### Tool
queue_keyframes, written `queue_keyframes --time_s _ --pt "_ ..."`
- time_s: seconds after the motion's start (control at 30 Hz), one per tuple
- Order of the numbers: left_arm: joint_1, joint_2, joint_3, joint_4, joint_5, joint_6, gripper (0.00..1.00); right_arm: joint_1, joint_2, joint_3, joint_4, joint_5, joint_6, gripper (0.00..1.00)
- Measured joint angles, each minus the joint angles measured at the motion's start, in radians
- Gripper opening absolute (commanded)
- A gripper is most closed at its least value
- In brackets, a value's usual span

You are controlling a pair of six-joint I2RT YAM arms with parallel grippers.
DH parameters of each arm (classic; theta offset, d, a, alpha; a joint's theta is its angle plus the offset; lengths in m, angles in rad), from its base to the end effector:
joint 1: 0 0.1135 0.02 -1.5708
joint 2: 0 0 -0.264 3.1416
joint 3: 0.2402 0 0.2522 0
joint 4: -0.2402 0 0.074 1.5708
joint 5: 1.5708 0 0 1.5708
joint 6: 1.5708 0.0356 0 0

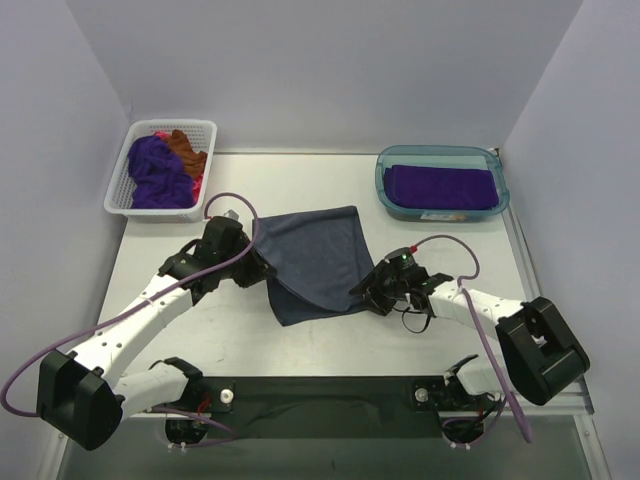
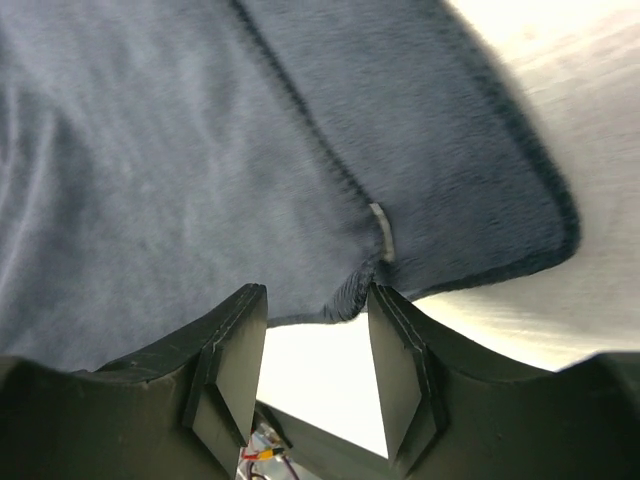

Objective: Fold and stack the towels
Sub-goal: Fold the towel

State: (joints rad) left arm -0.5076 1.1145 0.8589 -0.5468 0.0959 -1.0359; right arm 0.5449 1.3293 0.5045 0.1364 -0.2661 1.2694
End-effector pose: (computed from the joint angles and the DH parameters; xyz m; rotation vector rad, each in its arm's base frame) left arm 0.2010 -0.1157 0.2679 -0.6151 2.4628 -0.8029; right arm 0.2097 0.1380 0.1618 0.7535 2.4433 1.1597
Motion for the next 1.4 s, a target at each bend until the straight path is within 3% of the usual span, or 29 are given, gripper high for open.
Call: queue_keyframes --time_s 0.4,0.67,0.8,1.13,1.27,1.4 --pt "0.000 0.000 -0.011 0.000 0.000 0.000 0.00 0.000 0.037 -0.021 0.029 0.016 0.002 0.36" --pt "0.000 -0.002 -0.022 0.000 0.000 0.000 0.00 0.000 -0.012 -0.019 0.008 0.038 -0.015 0.18" --pt "0.000 -0.005 -0.035 0.000 0.000 0.000 0.00 0.000 -0.023 -0.008 -0.005 0.051 -0.029 0.00" --pt "0.000 -0.020 -0.056 -0.002 0.000 0.001 0.00 0.000 -0.023 -0.002 -0.014 0.053 -0.060 0.00" --pt "0.000 -0.021 -0.056 -0.001 0.000 0.001 0.00 0.000 -0.018 0.003 -0.017 0.052 -0.066 0.15" --pt "0.000 -0.021 -0.056 -0.001 0.000 0.001 0.00 0.000 0.018 0.005 -0.015 0.045 -0.064 0.18"
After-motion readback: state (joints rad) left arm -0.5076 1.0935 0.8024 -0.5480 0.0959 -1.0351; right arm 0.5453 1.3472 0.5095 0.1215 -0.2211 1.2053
